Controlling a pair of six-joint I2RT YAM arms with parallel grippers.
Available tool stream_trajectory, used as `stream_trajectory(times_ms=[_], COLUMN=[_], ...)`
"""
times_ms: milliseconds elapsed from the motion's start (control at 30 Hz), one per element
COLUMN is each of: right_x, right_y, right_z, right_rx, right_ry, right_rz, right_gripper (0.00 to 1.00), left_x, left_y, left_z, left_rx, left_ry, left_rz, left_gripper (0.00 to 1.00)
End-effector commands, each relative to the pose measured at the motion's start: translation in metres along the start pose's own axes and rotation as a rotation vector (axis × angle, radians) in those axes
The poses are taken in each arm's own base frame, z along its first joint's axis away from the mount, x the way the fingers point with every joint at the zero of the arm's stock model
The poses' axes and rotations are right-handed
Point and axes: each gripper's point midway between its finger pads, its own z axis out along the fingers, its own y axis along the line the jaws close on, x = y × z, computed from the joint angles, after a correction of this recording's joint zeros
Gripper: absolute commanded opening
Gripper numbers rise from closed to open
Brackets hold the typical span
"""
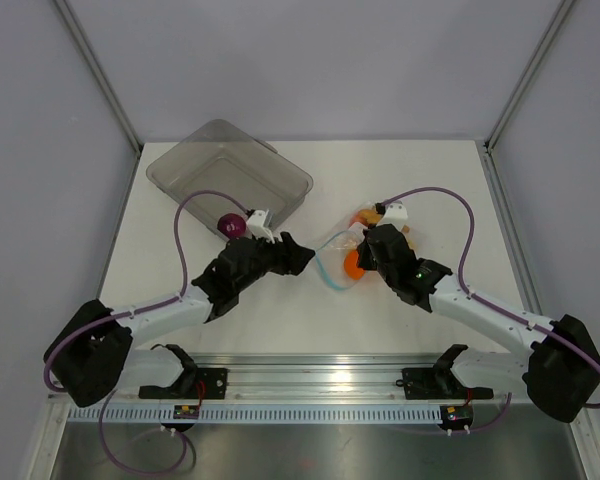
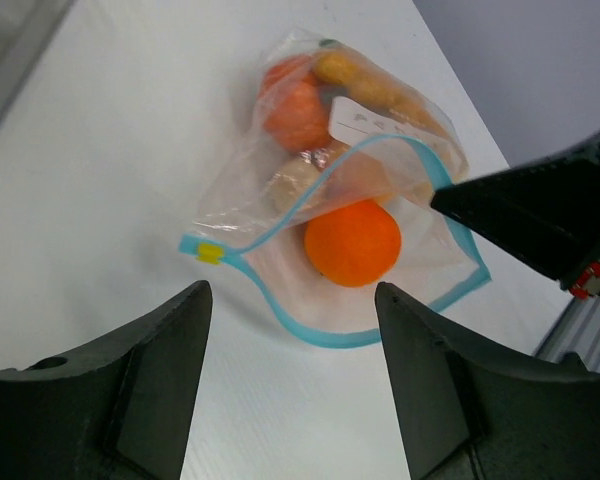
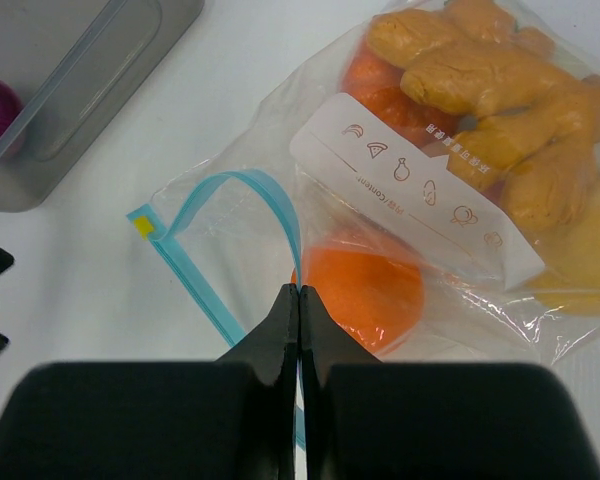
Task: Open the zip-top bag and remove the fake food
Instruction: Pick up the fake fruit from the zipper food storage bag.
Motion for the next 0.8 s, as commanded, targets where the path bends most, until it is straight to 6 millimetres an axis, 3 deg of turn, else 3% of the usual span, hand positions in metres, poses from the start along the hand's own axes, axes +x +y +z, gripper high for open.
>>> stream_trajectory(times_ms=[0,133,367,767], right_x=[-0.013,-0.014,-0.016,-0.019], right_y=[0.003,0.001,-0.001,-0.001], right_z=[-0.005,-0.006,-0.007,-0.013], right_rx=[-0.026,-0.016,-0.01,-0.025], right_ry=[-0.044,-0.052,-0.064,-0.084], right_rz=[0.022,0.022,0.036,0.05], right_gripper=[0.0,0.0,0.0,0.0], left_x=[-0.007,0.01,0.022,0.041], left_y=[-0.035,-0.05,-0.068,-0.066], left_z=[0.006,0.01,0.022,0.054], left_rx=[0.11,0.144,0.185,0.173], left_ry=[-0.06,-0.071,-0.112,-0.078], left_rz=[0.079,0.118,0.191,0.173], left_gripper=[0.69,0.66,0.65,0.67])
